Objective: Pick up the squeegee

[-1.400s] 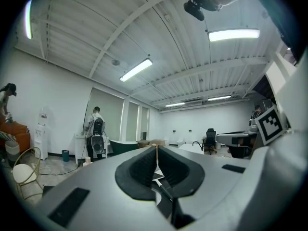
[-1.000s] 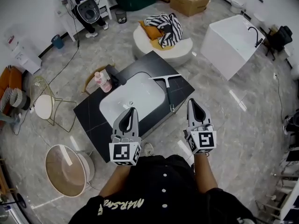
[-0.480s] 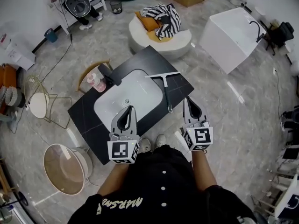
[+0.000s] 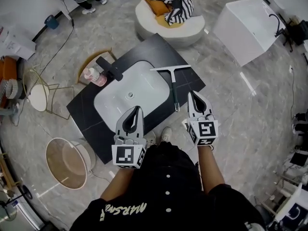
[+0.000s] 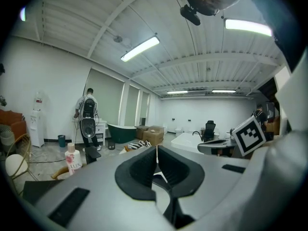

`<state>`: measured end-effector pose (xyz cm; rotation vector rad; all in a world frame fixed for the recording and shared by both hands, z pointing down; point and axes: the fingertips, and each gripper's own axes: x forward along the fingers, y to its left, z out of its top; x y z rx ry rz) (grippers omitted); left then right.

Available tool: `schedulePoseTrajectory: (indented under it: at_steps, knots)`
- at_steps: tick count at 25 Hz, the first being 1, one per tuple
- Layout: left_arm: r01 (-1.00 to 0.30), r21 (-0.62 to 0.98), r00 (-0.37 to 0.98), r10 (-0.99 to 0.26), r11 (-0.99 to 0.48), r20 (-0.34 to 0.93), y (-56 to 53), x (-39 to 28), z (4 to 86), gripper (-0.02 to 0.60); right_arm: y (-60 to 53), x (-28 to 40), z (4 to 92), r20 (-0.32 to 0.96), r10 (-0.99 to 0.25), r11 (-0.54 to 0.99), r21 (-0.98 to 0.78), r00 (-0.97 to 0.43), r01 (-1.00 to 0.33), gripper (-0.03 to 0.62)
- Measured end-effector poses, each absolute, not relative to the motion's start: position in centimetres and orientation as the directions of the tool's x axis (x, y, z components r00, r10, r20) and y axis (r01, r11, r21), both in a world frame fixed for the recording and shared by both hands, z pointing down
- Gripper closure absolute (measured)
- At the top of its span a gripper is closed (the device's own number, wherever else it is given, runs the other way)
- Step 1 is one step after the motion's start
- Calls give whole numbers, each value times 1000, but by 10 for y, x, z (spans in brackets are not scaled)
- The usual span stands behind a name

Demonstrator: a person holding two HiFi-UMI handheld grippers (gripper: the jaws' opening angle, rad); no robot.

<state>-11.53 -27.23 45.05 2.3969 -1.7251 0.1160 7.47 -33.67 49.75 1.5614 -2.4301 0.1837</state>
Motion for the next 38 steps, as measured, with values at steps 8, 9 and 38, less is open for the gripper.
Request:
schedulePoseTrajectory:
  at_steps: [8, 9, 38]
  knots:
    - [-943, 151, 328, -910, -298, 253, -272, -105, 495, 563, -357, 66, 604, 490, -771, 472, 9, -407, -882, 598]
    - [-942, 154, 329, -906, -297, 265, -272, -105, 502, 563, -359, 65, 617, 513, -757, 475, 5, -406, -880, 597]
    - [-949, 203, 306, -862, -242, 404, -291, -108, 603, 563, -392, 39, 769, 764, -575, 408, -41, -292, -912, 478]
